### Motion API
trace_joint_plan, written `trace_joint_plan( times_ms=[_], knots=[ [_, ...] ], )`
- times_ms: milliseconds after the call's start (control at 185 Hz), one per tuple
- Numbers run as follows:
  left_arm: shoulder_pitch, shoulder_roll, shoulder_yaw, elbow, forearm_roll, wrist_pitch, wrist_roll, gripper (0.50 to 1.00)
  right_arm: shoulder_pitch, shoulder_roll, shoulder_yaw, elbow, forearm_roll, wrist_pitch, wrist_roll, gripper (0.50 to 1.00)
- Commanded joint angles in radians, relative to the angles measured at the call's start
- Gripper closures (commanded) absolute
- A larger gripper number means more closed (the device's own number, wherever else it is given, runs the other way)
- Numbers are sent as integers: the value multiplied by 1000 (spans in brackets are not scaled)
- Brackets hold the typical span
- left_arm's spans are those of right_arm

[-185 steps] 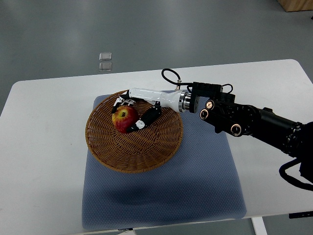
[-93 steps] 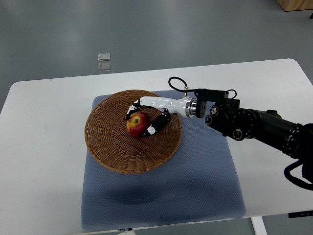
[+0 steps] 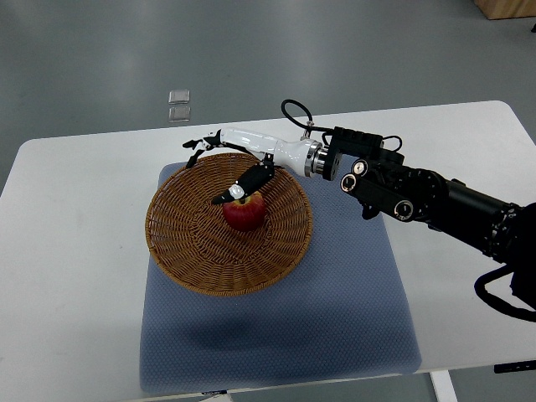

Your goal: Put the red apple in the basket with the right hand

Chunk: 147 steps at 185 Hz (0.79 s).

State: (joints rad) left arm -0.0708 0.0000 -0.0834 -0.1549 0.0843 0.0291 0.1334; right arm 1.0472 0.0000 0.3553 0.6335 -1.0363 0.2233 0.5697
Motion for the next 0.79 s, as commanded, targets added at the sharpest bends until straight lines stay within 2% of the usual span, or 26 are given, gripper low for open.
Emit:
trace_joint_plan(
  times_ms=[0,27,32,97,205,373,432,535,789],
  knots=[
    [0,0,1,0,0,0,0,500,-19,0,56,0,94,11,-13,601],
    [0,0,1,0,0,0,0,500,-19,0,56,0,94,11,-13,601],
    [0,0,1,0,0,0,0,500,-57,-23,83,-1,193,10,-46,601],
    [-1,0,1,0,0,0,0,500,-102,-69,108,-6,324,5,-86,601],
    [0,0,1,0,0,0,0,500,-154,-138,116,-21,519,-6,-126,603],
    [0,0,-1,0,0,0,0,500,-207,-198,116,-75,749,-35,-148,605],
    [0,0,-1,0,0,0,0,500,-208,-198,116,-78,759,-39,-151,605],
    [0,0,-2,2,0,0,0,500,-228,-215,116,-100,874,-84,-179,599],
    [0,0,-4,0,0,0,0,500,-253,-242,117,-98,903,-48,-163,589]
  ],
)
